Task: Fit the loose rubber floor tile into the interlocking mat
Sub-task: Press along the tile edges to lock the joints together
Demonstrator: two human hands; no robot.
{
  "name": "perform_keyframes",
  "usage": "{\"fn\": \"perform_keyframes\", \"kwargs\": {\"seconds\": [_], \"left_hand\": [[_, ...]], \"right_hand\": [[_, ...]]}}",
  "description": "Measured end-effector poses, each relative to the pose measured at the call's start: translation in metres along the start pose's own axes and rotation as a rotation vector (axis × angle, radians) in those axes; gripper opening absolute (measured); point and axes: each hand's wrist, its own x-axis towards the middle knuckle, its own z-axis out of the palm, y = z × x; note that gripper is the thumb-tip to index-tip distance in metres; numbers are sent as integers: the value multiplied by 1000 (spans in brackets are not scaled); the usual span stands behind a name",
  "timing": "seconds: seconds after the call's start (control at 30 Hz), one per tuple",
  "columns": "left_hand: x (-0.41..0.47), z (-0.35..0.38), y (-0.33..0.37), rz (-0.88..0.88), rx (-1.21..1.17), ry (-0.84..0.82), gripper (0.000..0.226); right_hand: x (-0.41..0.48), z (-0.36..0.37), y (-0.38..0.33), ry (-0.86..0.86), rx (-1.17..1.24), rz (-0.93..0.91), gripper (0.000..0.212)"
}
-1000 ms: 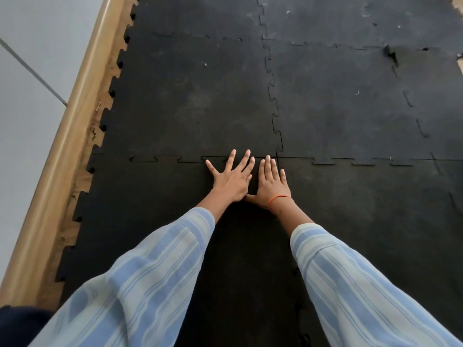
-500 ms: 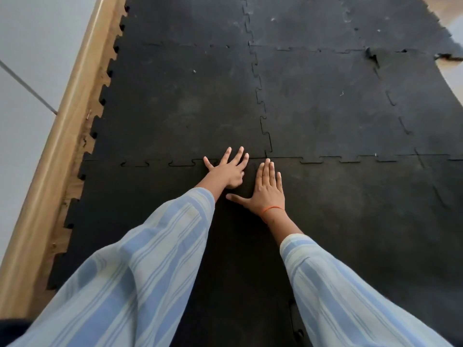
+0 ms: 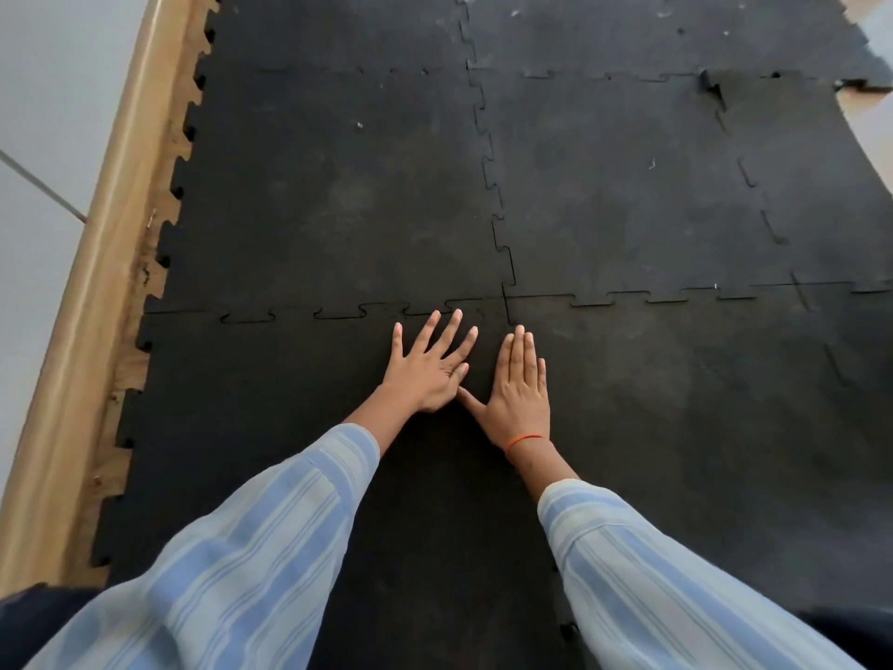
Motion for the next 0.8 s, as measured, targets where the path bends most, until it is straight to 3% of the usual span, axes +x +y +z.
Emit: {"fn": "perform_keyframes", "kwargs": {"seconds": [0.17,0.3,0.43,0.57,0.67,0.8], "left_hand": [[-1,-13,1,-1,-17,-63,55],[-3,-16,4,-9,-45,-91,56],[-2,-15,14,-38,-92,-82,57],[4,-14,31,-71,-145,-62,57],[9,-11,36,-97,-155,-37,57],[11,-5,37,-113,-134,-16,57]], "right_hand": [[8,-4,9,-49,42,-54,98],[14,-18,25,38,477,-63,58],[21,-27,34,180,733,127,43],[34,-41,52,3,811,293,34],[44,-46,58,-127,839,320,21],[48,-51,55,-115,799,391,18]]}}
